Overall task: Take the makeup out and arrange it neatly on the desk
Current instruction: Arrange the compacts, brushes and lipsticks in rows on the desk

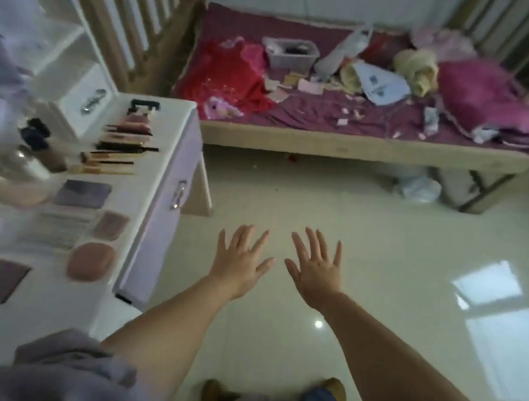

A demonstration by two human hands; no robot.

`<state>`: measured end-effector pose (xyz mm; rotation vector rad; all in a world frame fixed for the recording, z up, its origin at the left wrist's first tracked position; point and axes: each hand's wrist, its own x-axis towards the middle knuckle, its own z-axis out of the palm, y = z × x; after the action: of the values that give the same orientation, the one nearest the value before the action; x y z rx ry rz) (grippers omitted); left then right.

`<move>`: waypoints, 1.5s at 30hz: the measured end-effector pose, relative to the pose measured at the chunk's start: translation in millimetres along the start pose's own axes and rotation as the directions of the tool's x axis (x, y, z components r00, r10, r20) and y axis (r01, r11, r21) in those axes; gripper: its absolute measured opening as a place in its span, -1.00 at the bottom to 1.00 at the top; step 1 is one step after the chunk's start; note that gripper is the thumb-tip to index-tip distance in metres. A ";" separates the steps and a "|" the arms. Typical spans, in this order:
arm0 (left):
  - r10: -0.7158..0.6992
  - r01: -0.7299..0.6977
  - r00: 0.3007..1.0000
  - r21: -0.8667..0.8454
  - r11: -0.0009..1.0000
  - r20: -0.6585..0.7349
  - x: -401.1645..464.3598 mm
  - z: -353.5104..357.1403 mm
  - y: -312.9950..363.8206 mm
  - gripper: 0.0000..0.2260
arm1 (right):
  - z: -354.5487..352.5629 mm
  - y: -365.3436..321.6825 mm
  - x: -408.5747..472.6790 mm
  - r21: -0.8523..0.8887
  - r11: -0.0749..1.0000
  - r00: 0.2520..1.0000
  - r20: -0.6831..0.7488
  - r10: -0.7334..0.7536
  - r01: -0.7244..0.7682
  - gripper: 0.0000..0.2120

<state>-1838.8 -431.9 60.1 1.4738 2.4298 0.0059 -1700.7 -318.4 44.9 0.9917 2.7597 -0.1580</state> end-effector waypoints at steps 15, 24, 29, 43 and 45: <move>0.444 -0.468 0.866 0.061 0.882 0.229 29.4 73.5 423.0 -0.45 | 55.0 354.7 -274.5 0.180 0.686 0.708 0.120 0.696 -0.705 -0.32; 0.751 -0.824 0.559 0.132 0.551 0.351 18.4 116.4 651.4 -0.45 | 90.6 471.1 -389.0 0.296 0.307 0.383 0.250 0.889 -0.905 -0.43; 0.784 -0.914 0.404 0.180 0.362 0.472 43.1 153.5 756.3 -0.45 | 112.2 552.1 -422.7 0.270 0.156 0.246 0.340 0.908 -0.950 -0.44; 0.868 -0.981 0.177 0.158 0.115 0.463 164.2 154.1 1102.2 -0.44 | 77.0 870.1 -443.5 0.315 -0.127 -0.013 0.341 0.940 -0.941 -0.44; 0.857 -0.981 0.173 0.164 0.105 0.486 180.3 162.0 1137.7 -0.44 | 79.7 907.9 -446.8 0.314 -0.139 -0.019 0.357 0.934 -0.939 -0.44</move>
<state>-889.2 239.6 38.4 2.7720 0.8125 -0.4942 -771.5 90.2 40.3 2.8159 1.1105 -0.5961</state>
